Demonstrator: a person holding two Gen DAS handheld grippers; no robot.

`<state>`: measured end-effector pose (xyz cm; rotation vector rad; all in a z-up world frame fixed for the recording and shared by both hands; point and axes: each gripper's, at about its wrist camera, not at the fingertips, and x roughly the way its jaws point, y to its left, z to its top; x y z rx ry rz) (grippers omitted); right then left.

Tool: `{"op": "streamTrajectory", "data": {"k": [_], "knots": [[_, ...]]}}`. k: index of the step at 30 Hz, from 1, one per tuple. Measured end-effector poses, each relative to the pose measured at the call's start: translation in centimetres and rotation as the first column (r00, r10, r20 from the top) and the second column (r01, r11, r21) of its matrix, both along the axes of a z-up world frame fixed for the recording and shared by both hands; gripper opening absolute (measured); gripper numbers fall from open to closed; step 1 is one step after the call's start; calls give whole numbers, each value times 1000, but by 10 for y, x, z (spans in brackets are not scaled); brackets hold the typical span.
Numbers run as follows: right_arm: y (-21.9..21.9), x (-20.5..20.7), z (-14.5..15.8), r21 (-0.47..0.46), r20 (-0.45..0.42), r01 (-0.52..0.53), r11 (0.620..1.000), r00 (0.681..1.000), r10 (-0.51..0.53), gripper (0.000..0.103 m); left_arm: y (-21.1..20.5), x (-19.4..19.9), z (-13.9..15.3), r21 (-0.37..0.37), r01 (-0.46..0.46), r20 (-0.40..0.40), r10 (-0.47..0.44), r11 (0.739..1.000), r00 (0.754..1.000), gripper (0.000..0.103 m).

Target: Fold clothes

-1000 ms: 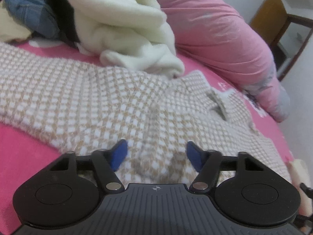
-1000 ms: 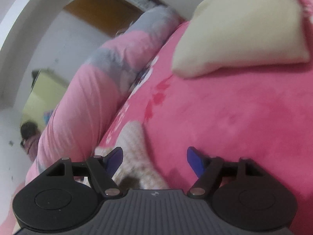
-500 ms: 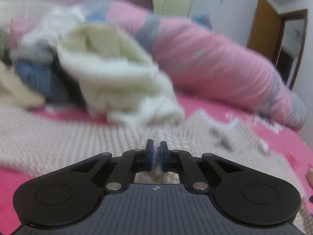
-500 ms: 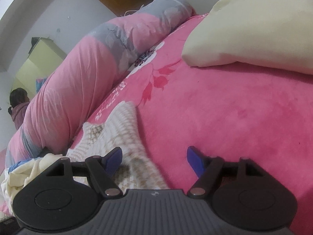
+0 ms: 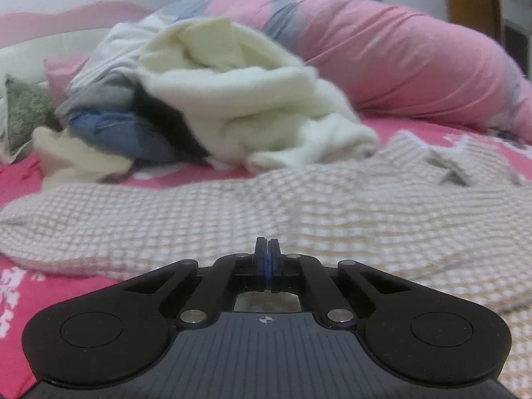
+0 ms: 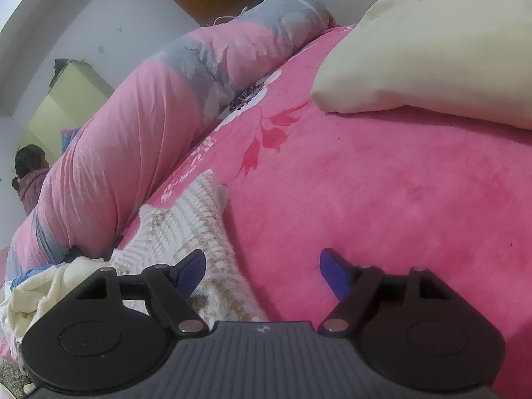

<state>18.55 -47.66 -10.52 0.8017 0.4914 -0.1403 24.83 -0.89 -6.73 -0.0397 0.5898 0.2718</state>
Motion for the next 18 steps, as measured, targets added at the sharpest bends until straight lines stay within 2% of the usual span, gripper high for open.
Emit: {"op": "streamTrajectory", "data": {"k": [3,5,7,9,11,12,15,17,18], "knots": [[2,-2,1,1,1,3,1000,1000,-3,78,17,-3,2,-64,2,-11,-3,998,1000,1],[2,-2,1,0,0,4,1000,1000,-4,78,20,-11,11,-59,-8,5,9,998,1000,1],[2,0,0,-2,0,3,1000,1000,-3,78,21,-21,25,-56,-12,55,15,998,998,3],[3,-1,0,-7,-1,5,1000,1000,-5,78,15,-28,38,-49,22,99,-17,999,995,9],[6,-1,0,-22,-3,5,1000,1000,-5,78,-1,-26,52,-41,111,126,-105,993,986,17],[8,-1,1,-34,-5,4,999,1000,-4,78,-11,-22,57,-50,182,130,-174,982,976,20],[20,1,6,-123,-26,0,992,1000,-3,75,-41,-3,58,-94,372,108,-362,924,926,25],[28,2,11,-186,-40,2,982,999,-9,69,-57,13,45,-79,397,96,-389,915,916,25],[32,2,18,-221,-46,3,975,999,-14,61,-62,20,37,-65,402,80,-397,913,915,25]]}}
